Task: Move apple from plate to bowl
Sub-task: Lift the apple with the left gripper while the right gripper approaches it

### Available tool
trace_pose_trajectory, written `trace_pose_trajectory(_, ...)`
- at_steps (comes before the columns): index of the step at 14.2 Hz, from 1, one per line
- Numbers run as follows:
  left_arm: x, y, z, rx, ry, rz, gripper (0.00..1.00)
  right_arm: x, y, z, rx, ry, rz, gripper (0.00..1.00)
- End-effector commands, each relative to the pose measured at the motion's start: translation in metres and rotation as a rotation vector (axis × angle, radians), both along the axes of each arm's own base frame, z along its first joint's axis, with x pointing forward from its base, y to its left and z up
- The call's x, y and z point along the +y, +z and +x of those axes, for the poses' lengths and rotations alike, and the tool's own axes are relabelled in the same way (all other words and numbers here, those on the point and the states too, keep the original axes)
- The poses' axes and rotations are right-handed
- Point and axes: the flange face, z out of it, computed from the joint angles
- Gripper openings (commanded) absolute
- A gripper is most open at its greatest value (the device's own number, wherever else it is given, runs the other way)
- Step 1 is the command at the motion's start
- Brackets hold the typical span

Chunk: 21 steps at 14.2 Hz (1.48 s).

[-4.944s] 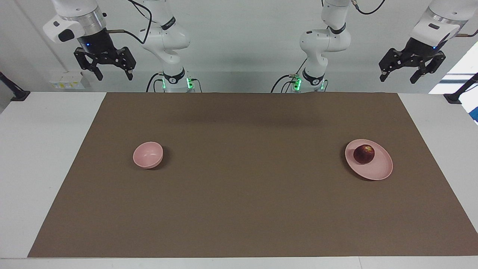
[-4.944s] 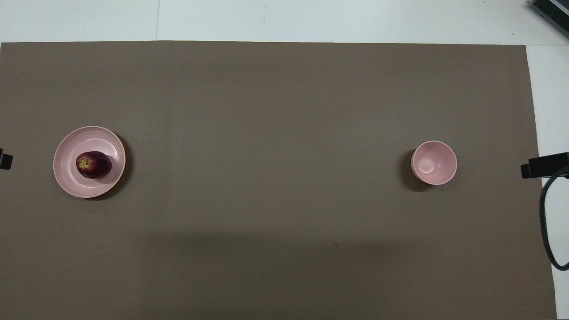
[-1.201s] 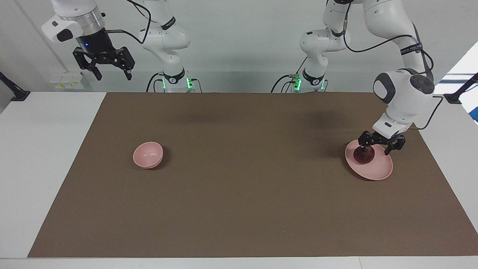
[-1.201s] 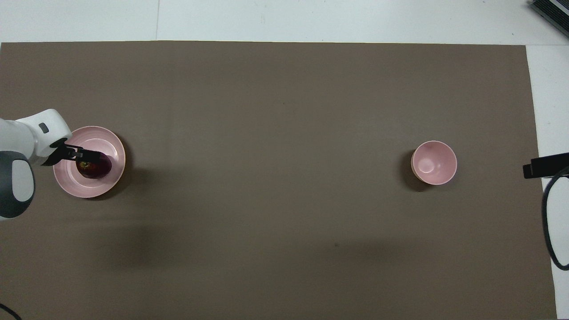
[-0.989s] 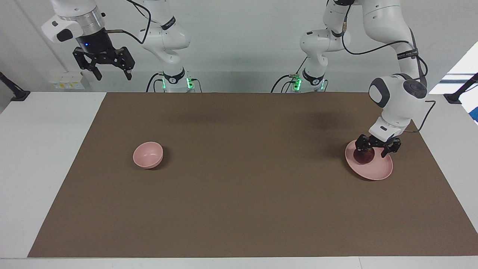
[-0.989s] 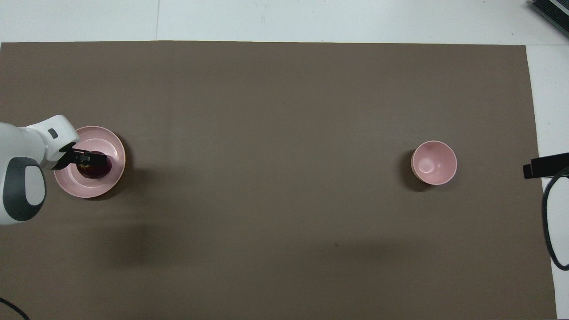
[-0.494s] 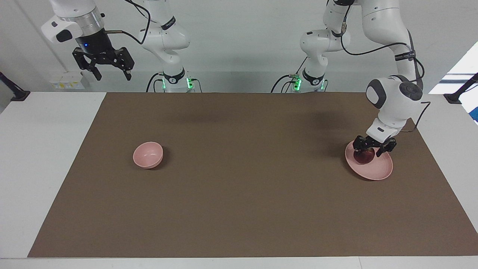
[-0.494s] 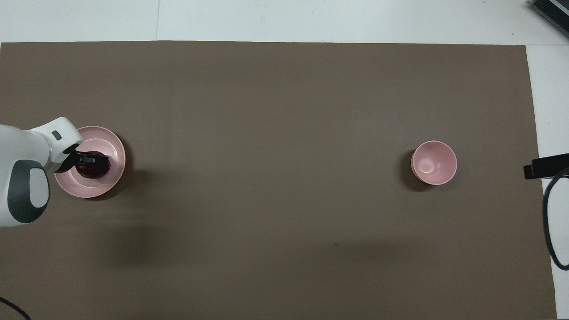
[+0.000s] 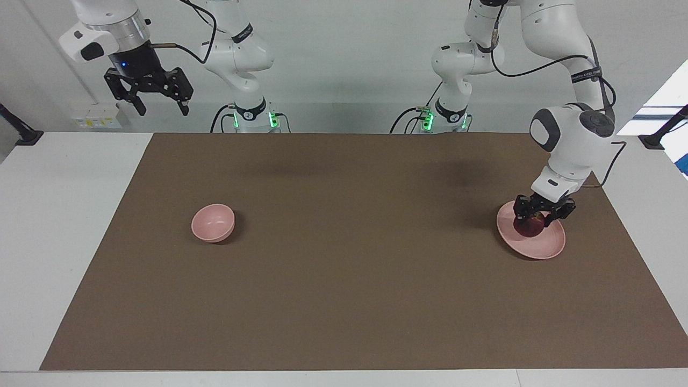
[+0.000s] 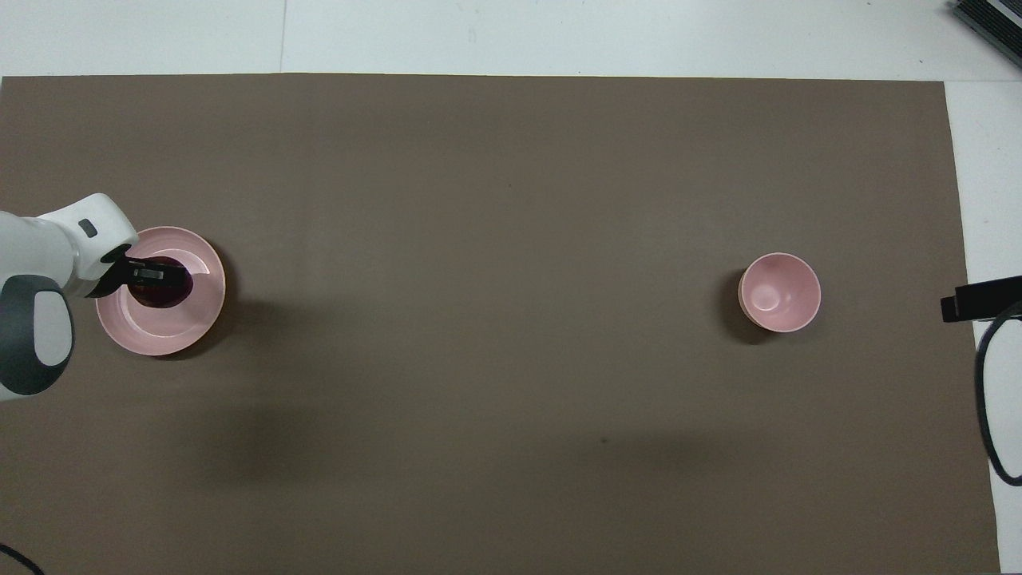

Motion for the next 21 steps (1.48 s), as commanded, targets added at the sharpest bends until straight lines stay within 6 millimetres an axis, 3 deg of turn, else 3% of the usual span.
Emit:
trace_pose_trajectory(1,-0.034,0.053,-0.013,0.023,-0.024,-0.037,0.0,-0.003,0.0,-0.007,0.006,0.023,0.014,1.0)
trace_pose_trajectory(4,-0.077,0.079,-0.025,0.034,0.029,-0.194,0.0,0.0,0.0,-0.007,0.004,0.021,0.046,1.0)
trace_pose_trajectory(8,-0.139,0.083,-0.038,0.092,0.048,-0.334,0.0,0.016,-0.012,-0.003,0.029,-0.086,0.136,1.0)
trace_pose_trajectory(16,-0.232,0.094,-0.069,0.202,0.075,-0.574,0.0,0.049,-0.042,0.005,0.134,-0.43,0.328,1.0)
trace_pose_trajectory(21,-0.27,0.102,-0.079,0.227,0.1,-0.689,0.0,0.099,-0.07,0.012,0.19,-0.63,0.406,1.0)
